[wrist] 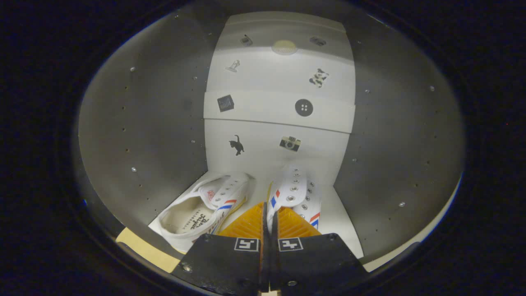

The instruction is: Open the shoe cabinet door, grab the shoes and put them into the shoe cabinet, then close the shoe cabinet door.

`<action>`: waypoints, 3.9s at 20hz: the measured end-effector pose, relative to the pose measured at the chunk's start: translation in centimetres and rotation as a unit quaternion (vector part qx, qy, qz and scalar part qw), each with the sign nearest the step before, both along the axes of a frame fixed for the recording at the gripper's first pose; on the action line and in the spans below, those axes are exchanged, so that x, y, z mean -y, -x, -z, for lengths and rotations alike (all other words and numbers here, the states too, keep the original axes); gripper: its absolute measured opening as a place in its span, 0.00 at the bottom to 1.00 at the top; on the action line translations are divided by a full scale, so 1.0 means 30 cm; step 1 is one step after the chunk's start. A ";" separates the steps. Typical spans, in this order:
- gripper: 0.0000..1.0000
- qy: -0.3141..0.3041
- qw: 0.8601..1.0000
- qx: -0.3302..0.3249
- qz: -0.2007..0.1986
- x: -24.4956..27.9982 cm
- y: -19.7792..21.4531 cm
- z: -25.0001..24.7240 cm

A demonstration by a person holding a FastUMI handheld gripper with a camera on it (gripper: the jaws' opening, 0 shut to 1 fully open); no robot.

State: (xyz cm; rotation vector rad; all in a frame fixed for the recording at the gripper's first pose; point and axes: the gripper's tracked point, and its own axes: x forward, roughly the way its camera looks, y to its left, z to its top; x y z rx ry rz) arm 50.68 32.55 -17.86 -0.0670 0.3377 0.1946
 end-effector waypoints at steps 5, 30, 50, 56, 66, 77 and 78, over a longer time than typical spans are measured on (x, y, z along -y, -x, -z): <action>0.04 -0.009 1.000 -0.011 0.001 -0.018 -0.041 0.047; 1.00 -0.050 0.993 0.104 -0.004 -0.045 0.729 -0.236; 1.00 -0.074 0.982 0.085 0.153 0.869 1.718 -0.127; 0.99 -0.076 0.983 0.088 0.142 1.118 1.667 -0.149; 0.99 -0.088 0.987 0.106 0.086 1.206 1.479 -0.227; 0.98 -0.091 0.988 0.116 0.044 1.014 1.336 -0.314; 0.98 -0.084 0.989 0.117 0.045 1.011 1.340 -0.317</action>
